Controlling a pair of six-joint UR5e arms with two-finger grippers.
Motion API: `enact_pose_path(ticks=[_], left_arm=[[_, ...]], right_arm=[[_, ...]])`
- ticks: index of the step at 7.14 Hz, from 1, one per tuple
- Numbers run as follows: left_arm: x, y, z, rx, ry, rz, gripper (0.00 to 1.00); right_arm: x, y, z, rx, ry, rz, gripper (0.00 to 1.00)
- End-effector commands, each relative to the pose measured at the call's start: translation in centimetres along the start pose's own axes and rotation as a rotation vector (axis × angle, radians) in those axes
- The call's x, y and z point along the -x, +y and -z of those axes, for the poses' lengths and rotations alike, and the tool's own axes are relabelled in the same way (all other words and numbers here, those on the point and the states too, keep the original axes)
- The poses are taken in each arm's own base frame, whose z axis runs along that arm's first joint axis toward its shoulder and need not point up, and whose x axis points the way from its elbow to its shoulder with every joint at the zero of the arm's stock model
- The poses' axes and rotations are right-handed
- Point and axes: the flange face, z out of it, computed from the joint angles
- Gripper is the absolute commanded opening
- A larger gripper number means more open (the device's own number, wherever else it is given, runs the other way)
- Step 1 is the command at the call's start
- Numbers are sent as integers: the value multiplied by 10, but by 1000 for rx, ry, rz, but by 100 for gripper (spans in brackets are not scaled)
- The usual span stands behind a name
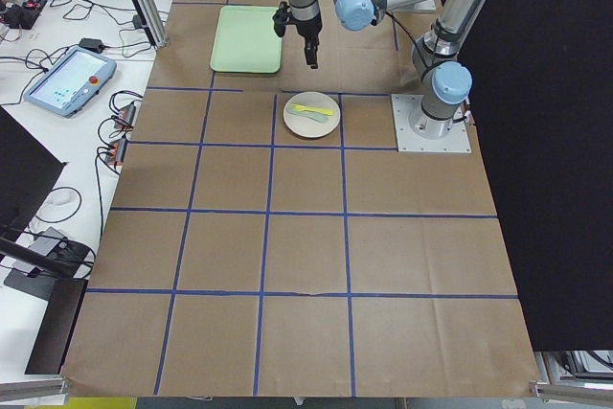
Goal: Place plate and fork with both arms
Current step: 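Lower the left gripper to the plate rim and grip the rim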
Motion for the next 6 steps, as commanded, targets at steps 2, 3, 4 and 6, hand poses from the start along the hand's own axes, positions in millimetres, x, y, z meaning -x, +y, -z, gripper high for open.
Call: enact_pose_path(ticks=[2, 3, 4, 6], left_arm=[[84, 22, -63, -27, 19, 32, 96], [87, 23, -79, -37, 12, 36, 96], [92, 19, -89, -17, 25, 38, 96], [102, 5, -117, -10, 32, 37, 96]], right_arm=[[0, 0, 0, 1, 0, 1, 100], [0, 0, 0, 1, 0, -1, 100], [0, 0, 0, 1, 0, -1, 100], [0, 0, 0, 1, 0, -1, 100]])
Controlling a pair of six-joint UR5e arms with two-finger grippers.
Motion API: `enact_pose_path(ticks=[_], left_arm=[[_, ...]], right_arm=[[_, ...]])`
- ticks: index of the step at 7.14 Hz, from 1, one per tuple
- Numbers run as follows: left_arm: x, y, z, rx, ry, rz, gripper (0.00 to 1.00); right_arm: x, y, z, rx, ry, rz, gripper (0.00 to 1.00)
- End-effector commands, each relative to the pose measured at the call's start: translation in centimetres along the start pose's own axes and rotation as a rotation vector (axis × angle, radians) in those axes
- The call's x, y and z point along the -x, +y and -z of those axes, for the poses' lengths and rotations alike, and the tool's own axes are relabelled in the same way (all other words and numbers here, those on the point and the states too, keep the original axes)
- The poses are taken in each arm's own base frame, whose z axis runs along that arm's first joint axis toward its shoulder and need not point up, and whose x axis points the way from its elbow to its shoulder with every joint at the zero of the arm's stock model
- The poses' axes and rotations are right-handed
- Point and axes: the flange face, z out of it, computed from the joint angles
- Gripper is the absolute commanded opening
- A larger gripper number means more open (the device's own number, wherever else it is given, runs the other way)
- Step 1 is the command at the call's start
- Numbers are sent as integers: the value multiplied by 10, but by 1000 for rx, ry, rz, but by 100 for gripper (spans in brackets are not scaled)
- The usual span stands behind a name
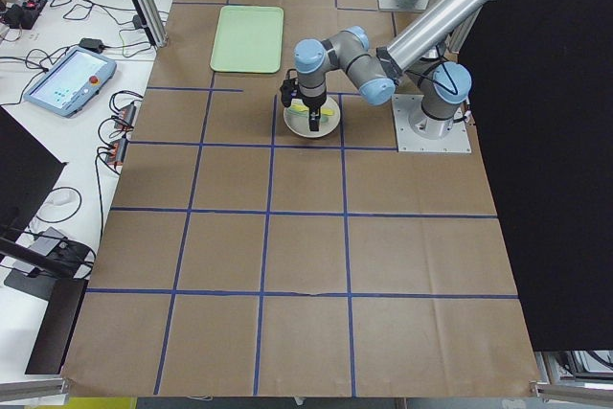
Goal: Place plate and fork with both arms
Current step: 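Lower the left gripper to the plate rim and grip the rim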
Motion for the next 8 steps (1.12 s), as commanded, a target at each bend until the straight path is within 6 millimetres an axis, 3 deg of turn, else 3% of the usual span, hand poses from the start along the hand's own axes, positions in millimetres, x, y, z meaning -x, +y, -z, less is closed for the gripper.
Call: enact_pose_path(ticks=[1, 5, 8], left_arm=[[12, -11, -28, 21, 16, -12, 97], [20, -16, -46, 39, 29, -1, 94], [28, -16, -49, 42, 32, 22, 63]], right_arm=[[0, 0, 0, 0, 2, 1, 100], [0, 0, 0, 0, 0, -2, 100], [0, 0, 0, 0, 0, -1, 100]])
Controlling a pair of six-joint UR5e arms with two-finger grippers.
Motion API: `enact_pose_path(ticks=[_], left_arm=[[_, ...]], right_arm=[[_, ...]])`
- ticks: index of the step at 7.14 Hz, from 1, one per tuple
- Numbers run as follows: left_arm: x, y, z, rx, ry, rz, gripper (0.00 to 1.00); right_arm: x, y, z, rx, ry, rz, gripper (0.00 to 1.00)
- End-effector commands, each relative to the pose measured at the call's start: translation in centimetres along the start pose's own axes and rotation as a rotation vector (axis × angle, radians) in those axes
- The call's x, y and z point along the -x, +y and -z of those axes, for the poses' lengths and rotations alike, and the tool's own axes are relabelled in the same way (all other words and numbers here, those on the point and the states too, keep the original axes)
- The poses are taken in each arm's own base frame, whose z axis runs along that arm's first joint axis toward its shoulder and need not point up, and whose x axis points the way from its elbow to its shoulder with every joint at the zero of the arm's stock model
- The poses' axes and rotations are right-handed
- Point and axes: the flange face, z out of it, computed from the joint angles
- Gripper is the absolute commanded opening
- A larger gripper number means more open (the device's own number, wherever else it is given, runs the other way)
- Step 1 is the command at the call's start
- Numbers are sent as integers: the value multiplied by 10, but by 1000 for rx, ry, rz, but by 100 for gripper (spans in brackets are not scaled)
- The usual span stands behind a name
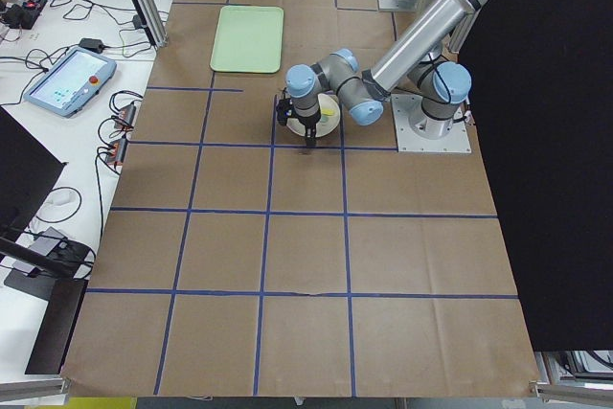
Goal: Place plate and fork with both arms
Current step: 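Lower the left gripper to the plate rim and grip the rim, then carry the plate with the left gripper onto the mint-green tray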
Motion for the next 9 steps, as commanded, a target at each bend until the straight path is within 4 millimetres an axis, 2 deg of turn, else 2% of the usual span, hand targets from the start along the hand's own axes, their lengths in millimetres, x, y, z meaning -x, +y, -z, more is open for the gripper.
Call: enact_pose_path(ticks=[1, 3, 4, 7, 8, 9], left_arm=[[1, 0, 0, -1, -1, 16, 43], [1, 0, 0, 1, 0, 13, 10], [1, 0, 0, 1, 0, 15, 0], [-4, 1, 19, -48, -4, 40, 0], [-19, 0, 32, -103, 53, 82, 0], [-27, 0, 33, -103, 85, 142, 0]], right_arm=[[0, 0, 0, 0, 0, 0, 100], [0, 0, 0, 0, 1, 0, 100], [0, 0, 0, 0, 0, 0, 100], [0, 0, 0, 0, 1, -1, 100], [0, 0, 0, 0, 0, 0, 100], [0, 0, 0, 0, 0, 0, 100]])
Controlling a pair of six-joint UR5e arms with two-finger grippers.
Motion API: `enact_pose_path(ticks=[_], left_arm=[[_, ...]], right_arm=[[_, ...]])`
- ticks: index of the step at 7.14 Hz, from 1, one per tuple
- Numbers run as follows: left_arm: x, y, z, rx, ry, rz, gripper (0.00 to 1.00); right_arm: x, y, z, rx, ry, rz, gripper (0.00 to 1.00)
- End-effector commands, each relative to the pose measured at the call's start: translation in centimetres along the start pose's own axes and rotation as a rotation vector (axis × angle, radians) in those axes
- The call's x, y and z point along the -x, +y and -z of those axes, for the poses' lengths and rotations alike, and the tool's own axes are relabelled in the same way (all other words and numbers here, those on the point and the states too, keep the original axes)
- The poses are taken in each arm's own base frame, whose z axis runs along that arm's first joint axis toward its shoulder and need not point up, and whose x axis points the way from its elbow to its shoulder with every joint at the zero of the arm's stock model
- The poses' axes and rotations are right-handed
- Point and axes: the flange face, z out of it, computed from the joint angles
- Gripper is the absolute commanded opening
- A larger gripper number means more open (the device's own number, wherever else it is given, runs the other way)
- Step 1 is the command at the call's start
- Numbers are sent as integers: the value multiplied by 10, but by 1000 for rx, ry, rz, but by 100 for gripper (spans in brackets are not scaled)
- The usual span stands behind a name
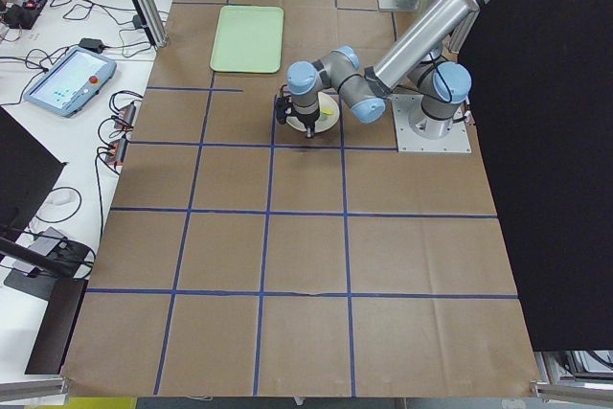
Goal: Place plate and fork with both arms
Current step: 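Carry the plate with the left gripper onto the mint-green tray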
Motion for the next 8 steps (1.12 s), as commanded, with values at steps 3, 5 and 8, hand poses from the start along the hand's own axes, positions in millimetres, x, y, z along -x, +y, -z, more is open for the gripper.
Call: enact_pose_path(ticks=[3, 5, 8], left_arm=[[-123, -22, 7, -35, 73, 47, 0], [-198, -54, 12, -41, 138, 55, 0], [-290, -145, -9, -42, 125, -23, 0]], right_arm=[[0, 0, 0, 0, 0, 0, 100], [0, 0, 0, 0, 1, 0, 100], [0, 0, 0, 0, 0, 0, 100]])
